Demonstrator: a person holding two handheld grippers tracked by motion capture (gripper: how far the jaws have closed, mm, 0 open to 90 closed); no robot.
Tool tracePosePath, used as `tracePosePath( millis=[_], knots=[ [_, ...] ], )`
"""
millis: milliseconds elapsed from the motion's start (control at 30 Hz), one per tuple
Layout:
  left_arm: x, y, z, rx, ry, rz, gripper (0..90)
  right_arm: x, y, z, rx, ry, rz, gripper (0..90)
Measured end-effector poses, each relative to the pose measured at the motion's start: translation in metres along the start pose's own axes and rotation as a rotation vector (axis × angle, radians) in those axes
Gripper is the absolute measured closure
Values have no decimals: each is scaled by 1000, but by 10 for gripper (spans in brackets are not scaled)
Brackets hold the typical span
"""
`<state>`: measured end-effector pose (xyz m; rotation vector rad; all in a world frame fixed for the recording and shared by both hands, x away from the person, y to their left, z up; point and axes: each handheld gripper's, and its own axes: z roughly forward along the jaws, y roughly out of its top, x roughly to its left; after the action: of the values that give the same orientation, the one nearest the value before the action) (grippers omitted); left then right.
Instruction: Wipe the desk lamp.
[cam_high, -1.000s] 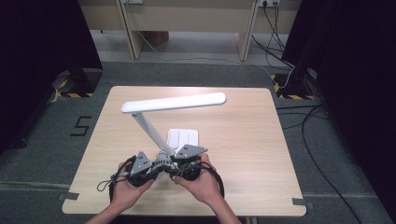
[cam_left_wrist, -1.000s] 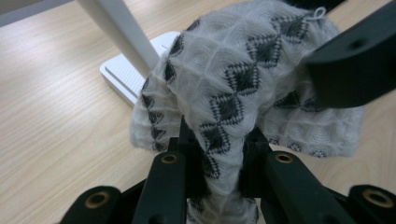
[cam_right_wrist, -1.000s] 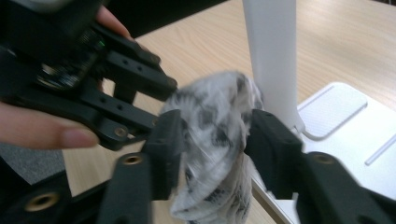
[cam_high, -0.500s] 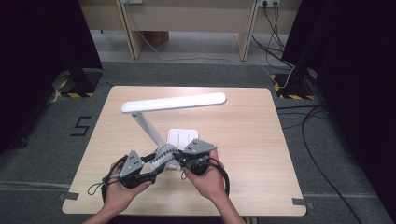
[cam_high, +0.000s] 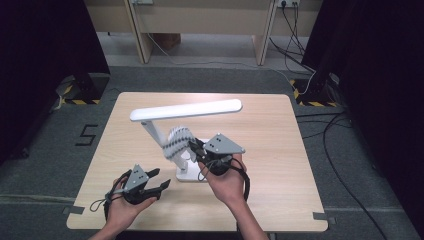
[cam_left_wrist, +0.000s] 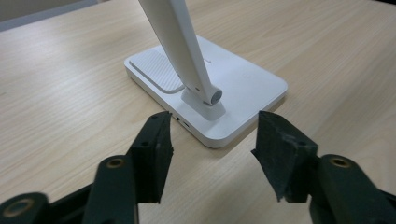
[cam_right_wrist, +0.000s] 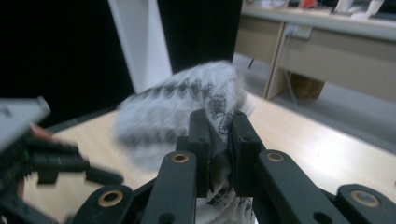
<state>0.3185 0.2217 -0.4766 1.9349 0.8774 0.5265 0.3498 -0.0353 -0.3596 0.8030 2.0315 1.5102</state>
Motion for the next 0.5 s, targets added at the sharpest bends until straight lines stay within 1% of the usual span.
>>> tracePosePath(
  millis=[33,67,100,133,167,200,233,267,300,333,367,400,433,500],
  knots=[
    [3,-2,11,11,-17,-24,486,-1,6,0,-36,-16,-1,821],
    [3,-2,11,11,-17,-24,489,-1,6,0,-36,-16,-1,821],
    [4,-2,16,16,-37,-52,489,-1,9,1,-52,-19,0,821],
    [6,-3,21,19,-44,-64,492,-1,11,2,-59,-17,2,821],
    [6,-3,24,18,-46,-64,491,0,13,4,-65,-14,-2,821],
    [7,-4,27,20,-49,-60,489,2,15,5,-64,-6,7,821],
    [8,-3,29,21,-49,-61,481,3,16,6,-63,0,-5,821],
    [8,-3,30,22,-45,-52,462,5,19,8,-66,17,-2,820],
    [8,-2,32,25,-40,-48,462,5,19,8,-66,17,-2,820],
    [9,-2,33,23,-34,-51,451,8,22,10,-70,31,8,820],
    [10,-1,34,23,-27,-49,451,9,23,10,-75,34,2,821],
    [10,-1,36,18,-23,-46,451,10,25,10,-77,39,3,820],
    [10,-1,37,18,-22,-47,452,12,27,10,-82,48,17,820],
    [10,-2,41,23,-17,-35,455,13,30,10,-88,53,11,820]
  ],
)
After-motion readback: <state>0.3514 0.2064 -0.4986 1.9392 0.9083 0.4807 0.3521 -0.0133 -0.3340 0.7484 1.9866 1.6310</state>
